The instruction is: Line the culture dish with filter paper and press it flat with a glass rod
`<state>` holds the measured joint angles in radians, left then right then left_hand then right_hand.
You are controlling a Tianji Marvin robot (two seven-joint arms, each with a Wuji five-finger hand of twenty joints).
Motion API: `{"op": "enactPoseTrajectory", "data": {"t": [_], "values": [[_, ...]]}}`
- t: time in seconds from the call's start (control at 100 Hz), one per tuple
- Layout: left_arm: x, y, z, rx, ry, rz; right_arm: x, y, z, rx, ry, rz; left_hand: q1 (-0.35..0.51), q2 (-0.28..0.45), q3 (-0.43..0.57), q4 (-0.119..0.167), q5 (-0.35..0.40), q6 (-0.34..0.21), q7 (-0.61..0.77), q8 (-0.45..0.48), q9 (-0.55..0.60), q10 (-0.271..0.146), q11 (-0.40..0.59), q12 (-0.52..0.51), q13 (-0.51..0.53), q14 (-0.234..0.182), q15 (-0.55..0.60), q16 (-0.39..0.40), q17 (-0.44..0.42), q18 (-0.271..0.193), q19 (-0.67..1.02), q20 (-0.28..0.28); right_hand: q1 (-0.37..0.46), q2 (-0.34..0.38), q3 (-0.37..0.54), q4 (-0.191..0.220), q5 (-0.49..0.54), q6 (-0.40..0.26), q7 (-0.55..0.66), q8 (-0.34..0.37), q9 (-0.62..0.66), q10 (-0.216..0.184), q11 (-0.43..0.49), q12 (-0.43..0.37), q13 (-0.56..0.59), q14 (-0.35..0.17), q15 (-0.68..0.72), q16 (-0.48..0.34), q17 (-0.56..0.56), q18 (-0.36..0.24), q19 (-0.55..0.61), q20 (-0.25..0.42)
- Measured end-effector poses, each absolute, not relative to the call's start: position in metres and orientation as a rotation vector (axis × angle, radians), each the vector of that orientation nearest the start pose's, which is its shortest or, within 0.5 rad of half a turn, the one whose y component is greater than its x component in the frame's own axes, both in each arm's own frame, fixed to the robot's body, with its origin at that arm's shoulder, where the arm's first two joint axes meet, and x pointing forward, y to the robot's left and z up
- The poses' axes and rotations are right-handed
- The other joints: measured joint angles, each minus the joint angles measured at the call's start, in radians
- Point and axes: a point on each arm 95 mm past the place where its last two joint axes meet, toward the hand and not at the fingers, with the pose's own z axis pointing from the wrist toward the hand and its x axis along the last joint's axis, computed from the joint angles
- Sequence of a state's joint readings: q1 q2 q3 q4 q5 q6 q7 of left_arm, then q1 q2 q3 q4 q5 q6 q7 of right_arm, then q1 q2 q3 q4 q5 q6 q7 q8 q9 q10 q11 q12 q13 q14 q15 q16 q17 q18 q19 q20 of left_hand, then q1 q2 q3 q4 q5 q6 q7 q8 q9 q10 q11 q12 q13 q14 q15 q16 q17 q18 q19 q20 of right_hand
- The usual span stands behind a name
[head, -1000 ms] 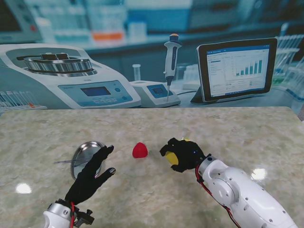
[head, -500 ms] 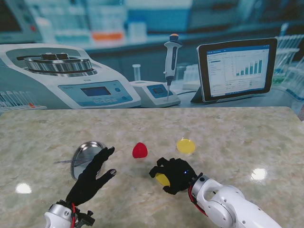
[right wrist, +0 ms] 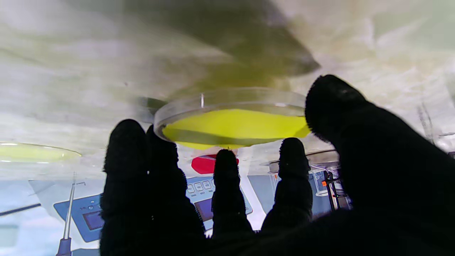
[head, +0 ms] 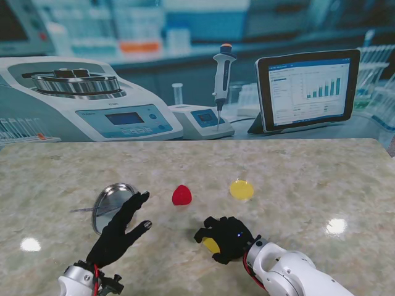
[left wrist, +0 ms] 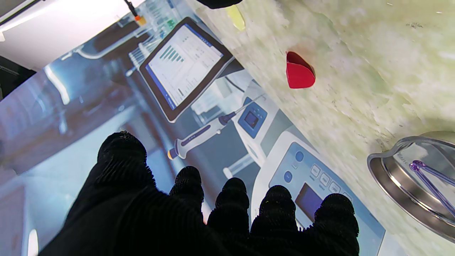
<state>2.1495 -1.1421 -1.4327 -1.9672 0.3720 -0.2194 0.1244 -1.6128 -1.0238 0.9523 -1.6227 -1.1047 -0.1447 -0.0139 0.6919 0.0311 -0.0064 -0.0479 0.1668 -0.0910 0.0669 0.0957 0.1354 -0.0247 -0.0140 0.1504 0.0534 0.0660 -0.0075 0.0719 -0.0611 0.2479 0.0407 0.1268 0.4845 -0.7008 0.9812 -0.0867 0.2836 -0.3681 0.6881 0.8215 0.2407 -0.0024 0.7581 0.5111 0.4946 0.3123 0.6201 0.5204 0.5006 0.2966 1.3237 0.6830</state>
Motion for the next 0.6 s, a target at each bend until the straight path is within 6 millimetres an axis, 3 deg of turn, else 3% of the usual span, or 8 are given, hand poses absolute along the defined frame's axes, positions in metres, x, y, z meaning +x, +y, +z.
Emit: {"op": "enactPoseTrajectory", "data": {"t": [0.22,0.43,0.48,0.6], "values": [[0.2505,0.0065,-0.325,-1.844,0.961,-2.049,0.3227,0.0743,-0.3887,0.97,1.972,1.506,0.0,0.0,0.0,0.0,0.0,0.0,0.0,0.0,0.0,0.0,0.0,0.0,0.0,0.0,0.0,0.0,0.0,0.0,0.0,0.0,0.01,0.043,0.0,0.002,-0.034,-0.003,-0.046,-0.003,-0.038,0.0,-0.032,0.0,-0.088,-0.005,0.008,0.017,-0.087,0.007,0.0,0.047],[0.2504,0.0065,-0.3253,-1.843,0.962,-2.048,0.322,0.0748,-0.3887,0.97,1.986,1.487,0.0,0.0,0.0,0.0,0.0,0.0,0.0,0.0,0.0,0.0,0.0,0.0,0.0,0.0,0.0,0.0,0.0,0.0,0.0,0.0,0.005,0.086,0.006,0.004,-0.056,-0.005,-0.104,0.017,-0.046,0.0,-0.162,-0.028,-0.153,-0.007,-0.002,0.014,-0.178,0.052,-0.022,0.085],[0.2504,0.0065,-0.3255,-1.843,0.963,-2.048,0.3216,0.0749,-0.3886,0.969,1.993,1.478,0.0,0.0,0.0,0.0,0.0,0.0,0.0,0.0,0.0,0.0,0.0,0.0,0.0,0.0,0.0,0.0,0.0,0.0,0.0,0.0,-0.004,0.093,0.014,0.022,-0.056,-0.005,-0.126,0.026,-0.046,0.0,-0.194,-0.032,-0.172,-0.007,-0.003,0.009,-0.202,0.065,-0.04,0.088],[0.2505,0.0064,-0.3259,-1.844,0.965,-2.047,0.3208,0.0746,-0.3881,0.974,2.005,1.462,0.0,0.0,0.0,0.0,0.0,0.0,0.0,0.0,0.0,0.0,0.0,0.0,0.0,0.0,0.0,0.0,0.0,0.0,0.0,0.0,-0.051,0.102,-0.028,0.03,-0.105,-0.004,-0.178,0.047,-0.047,0.0,-0.302,-0.066,-0.211,-0.003,-0.091,-0.034,-0.254,0.099,-0.103,0.087]]}}
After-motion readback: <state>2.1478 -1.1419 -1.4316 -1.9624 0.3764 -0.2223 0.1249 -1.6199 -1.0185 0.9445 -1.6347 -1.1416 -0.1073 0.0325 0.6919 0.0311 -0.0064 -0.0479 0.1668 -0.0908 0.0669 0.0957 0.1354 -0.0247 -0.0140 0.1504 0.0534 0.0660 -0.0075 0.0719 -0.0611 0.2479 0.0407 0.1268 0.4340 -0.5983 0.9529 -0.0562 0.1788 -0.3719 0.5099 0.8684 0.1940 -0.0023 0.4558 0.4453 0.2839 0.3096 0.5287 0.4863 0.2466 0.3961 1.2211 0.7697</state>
